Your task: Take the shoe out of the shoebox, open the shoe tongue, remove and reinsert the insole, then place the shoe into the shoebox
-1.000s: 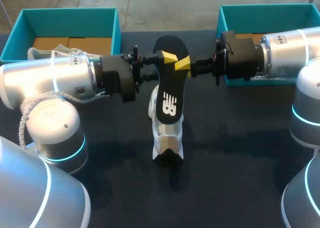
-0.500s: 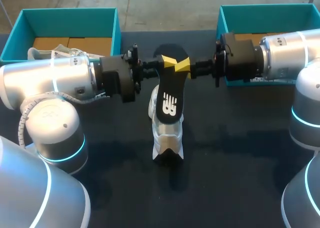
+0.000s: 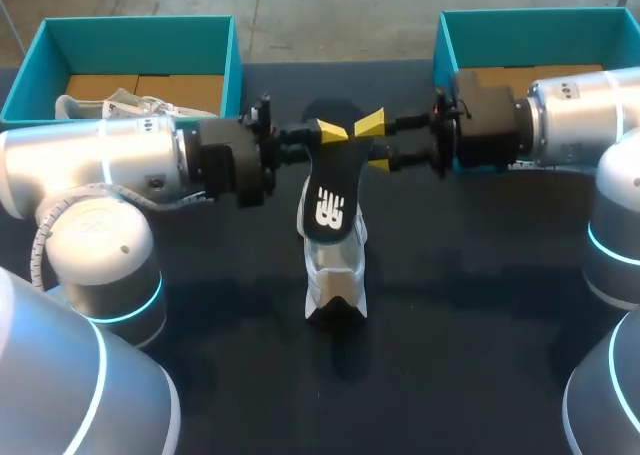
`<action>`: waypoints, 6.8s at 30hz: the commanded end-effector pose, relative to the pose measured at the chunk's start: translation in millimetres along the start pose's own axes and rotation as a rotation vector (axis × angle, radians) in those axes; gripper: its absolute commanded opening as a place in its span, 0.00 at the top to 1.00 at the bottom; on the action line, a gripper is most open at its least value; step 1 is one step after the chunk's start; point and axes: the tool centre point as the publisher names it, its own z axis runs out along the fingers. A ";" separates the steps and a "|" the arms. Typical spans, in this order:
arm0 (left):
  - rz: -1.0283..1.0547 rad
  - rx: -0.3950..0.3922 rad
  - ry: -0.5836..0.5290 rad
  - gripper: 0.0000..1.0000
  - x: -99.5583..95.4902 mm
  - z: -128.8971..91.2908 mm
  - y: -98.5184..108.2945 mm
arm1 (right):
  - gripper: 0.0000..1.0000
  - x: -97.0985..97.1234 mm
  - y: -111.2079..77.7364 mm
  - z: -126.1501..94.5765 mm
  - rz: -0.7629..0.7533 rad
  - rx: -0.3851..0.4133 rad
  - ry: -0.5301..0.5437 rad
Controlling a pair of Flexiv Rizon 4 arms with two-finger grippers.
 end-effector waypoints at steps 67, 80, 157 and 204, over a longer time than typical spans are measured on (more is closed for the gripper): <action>-0.496 0.144 0.057 1.00 -10.7 -35.7 -21.9 | 0.00 10.6 -4.8 -40.2 -0.618 -0.046 -0.347; -0.739 0.245 0.060 1.00 -21.3 -59.0 -32.4 | 0.00 -14.5 3.9 -50.9 -0.840 0.103 -0.424; -0.988 0.226 0.056 1.00 67.0 -21.8 -39.8 | 0.00 -169.1 21.6 -56.4 -1.693 0.475 -0.733; -0.954 0.140 0.027 1.00 107.4 -13.7 -37.1 | 0.00 -180.7 6.2 -35.7 -1.622 0.622 -0.800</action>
